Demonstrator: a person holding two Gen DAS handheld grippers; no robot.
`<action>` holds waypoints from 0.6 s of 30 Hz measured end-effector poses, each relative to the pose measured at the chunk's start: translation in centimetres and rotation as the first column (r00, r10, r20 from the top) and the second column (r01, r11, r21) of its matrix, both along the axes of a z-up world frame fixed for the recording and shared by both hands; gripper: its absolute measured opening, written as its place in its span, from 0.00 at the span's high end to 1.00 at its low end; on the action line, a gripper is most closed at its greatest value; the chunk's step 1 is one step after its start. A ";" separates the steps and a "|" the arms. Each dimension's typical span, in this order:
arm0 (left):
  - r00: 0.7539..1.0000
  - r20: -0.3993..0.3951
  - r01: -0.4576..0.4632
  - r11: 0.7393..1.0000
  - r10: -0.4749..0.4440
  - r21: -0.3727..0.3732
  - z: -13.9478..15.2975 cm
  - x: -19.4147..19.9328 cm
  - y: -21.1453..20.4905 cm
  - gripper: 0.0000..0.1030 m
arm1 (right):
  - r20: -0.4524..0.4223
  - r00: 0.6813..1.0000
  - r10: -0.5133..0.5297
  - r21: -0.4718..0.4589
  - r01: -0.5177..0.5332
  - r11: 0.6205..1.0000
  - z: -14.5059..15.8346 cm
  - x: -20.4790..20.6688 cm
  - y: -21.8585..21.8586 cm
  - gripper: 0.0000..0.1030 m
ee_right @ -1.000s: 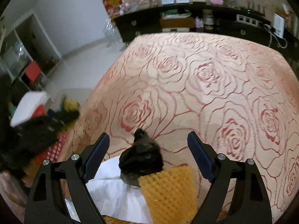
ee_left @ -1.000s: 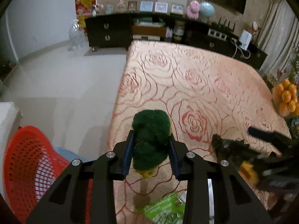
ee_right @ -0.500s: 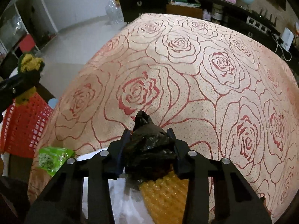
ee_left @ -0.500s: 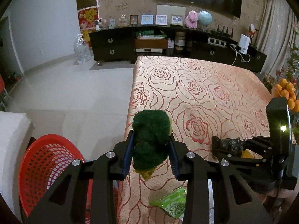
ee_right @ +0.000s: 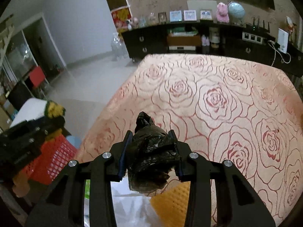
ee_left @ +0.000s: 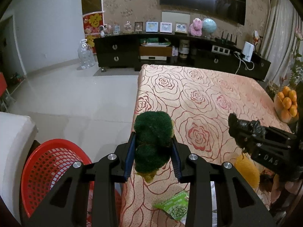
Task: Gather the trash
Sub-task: 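Grasp the black plastic bag with the right tool while the left tool holds the scrubber, then carry the scrubber and black bag over the red basket and open both tools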
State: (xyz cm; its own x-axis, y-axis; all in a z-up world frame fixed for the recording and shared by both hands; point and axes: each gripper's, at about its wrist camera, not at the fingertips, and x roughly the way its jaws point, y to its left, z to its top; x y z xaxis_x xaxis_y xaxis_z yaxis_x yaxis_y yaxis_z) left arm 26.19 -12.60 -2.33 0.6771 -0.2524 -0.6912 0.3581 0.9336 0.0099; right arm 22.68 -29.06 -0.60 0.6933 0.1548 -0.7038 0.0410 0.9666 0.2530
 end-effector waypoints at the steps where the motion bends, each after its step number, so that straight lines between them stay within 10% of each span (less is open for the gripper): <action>1: 1.000 0.002 0.000 1.000 0.000 0.000 0.1 -0.1 0.1 0.68 | 0.005 1.000 -0.003 0.001 0.003 1.000 0.1 0.1 -0.1 0.63; 18: 0.998 0.053 -0.034 0.999 0.034 -0.004 1.0 -0.8 1.5 0.68 | 0.057 0.998 -0.005 0.019 0.003 1.000 1.9 0.0 1.3 0.63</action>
State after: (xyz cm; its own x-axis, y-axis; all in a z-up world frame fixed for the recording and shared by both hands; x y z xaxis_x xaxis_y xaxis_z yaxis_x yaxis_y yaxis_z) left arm 25.40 -11.11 -1.33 0.7212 -0.2307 -0.6532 0.3252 0.9453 0.0253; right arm 22.64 -27.79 1.26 0.7332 0.1647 -0.6598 0.0298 0.9615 0.2732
